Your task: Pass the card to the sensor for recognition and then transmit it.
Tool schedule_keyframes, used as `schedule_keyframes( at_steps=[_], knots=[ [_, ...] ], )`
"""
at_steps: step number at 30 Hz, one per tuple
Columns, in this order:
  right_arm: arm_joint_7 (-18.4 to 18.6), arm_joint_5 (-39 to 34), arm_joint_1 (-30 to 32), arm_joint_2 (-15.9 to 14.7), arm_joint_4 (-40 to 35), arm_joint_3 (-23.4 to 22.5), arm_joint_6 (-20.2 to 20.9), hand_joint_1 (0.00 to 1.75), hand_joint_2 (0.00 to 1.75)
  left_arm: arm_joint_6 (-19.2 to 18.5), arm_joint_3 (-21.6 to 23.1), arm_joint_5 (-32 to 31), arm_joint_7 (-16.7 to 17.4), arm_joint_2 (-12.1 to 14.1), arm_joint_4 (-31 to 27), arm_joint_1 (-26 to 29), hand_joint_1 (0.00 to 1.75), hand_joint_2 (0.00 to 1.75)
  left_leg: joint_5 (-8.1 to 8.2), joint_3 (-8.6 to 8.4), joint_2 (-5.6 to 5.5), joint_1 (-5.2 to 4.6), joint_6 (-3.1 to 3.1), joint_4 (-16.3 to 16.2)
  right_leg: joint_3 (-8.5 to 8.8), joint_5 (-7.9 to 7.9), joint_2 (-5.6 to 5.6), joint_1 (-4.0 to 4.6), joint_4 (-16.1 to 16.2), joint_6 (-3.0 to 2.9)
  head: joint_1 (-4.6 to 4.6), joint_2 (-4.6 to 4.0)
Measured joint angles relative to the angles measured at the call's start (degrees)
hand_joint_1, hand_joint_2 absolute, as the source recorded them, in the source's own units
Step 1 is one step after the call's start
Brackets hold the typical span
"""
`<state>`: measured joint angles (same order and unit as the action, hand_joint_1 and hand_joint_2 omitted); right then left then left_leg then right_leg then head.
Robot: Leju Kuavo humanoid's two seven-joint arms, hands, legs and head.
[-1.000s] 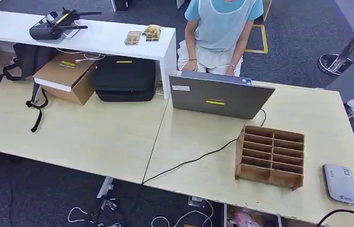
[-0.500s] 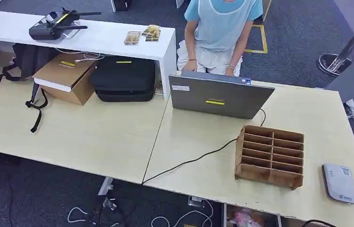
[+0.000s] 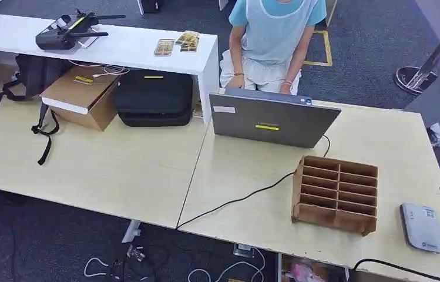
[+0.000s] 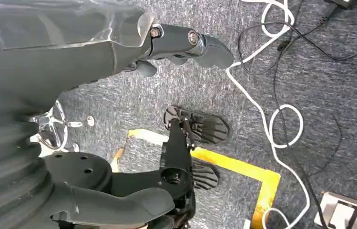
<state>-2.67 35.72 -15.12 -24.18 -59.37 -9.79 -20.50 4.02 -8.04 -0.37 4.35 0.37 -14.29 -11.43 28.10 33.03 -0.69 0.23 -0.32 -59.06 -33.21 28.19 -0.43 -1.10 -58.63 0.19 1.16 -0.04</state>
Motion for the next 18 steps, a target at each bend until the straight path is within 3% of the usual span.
schedule_keyframes(
  at_steps=[8, 18],
  knots=[
    [-3.3, -8.3, -2.3, 4.0, 5.0, -2.1, -7.7, 1.75, 1.75, 0.5, -0.9, 0.1, 0.0, -0.1, 0.0, 0.2, 0.0, 1.75, 0.0, 0.01, -0.03, 0.0, 0.0, 0.0, 0.0, 0.0, -0.04, -0.01, 0.0, 0.0, 0.0, 0.0],
    [-8.5, -14.4, 0.4, 6.1, 5.7, -7.3, -12.4, 1.75, 1.75, 0.8, -1.0, -1.2, 0.0, -0.1, 0.0, 0.3, 0.0, 1.75, 0.01, 0.01, -0.02, -0.01, 0.0, 0.0, -0.01, 0.0, -0.03, -0.01, 0.0, 0.0, 0.0, 0.0]
  ],
)
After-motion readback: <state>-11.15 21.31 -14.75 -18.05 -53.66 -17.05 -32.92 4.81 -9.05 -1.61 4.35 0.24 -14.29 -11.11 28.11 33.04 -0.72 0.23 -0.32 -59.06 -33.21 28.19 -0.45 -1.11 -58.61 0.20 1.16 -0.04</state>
